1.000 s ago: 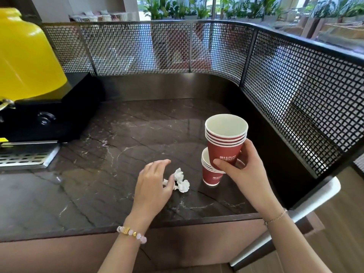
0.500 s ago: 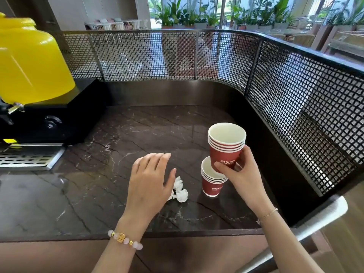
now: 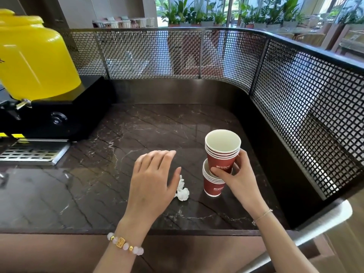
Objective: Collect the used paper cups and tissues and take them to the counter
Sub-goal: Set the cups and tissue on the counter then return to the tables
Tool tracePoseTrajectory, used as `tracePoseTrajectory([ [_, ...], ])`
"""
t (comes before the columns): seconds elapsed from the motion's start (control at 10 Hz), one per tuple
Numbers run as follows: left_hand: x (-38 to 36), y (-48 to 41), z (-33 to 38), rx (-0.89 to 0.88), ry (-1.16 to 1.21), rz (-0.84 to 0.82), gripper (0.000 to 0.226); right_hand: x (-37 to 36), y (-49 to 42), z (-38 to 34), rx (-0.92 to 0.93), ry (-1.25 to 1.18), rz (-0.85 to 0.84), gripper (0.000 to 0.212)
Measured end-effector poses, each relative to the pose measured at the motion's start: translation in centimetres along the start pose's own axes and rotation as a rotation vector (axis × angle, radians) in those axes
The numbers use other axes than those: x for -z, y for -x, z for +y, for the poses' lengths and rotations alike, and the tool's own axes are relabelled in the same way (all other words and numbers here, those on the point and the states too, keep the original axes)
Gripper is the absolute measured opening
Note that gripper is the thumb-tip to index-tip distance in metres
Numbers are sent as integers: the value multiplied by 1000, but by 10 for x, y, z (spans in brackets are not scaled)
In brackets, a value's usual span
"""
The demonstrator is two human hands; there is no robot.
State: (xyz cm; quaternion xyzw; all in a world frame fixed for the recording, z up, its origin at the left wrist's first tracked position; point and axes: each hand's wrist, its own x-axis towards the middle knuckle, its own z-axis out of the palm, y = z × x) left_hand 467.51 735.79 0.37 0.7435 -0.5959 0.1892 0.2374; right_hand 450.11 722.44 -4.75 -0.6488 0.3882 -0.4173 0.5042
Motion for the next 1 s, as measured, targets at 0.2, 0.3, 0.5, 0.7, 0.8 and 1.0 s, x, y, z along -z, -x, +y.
tracePoseTrajectory([
  [0.2,4,5,1,17,7,-17,43,-4,0,14,-49,14,-38,66],
  [0.3,5,10,2,28,7,-38,44,-4,4,16,-60,-24,-55,62],
  [0.5,10,15,4,26,8,-56,44,-4,10,15,-54,-22,-79,77],
  [0.7,13,16,6,5,5,-36,44,1,15,8,-15,82,-78,107],
  [0.8,16,15,7,0,6,-31,43,3,16,0,14,149,-52,102],
  [1.0,23,12,8,-20,26,-1,45,10,22,-22,187,392,75,84],
])
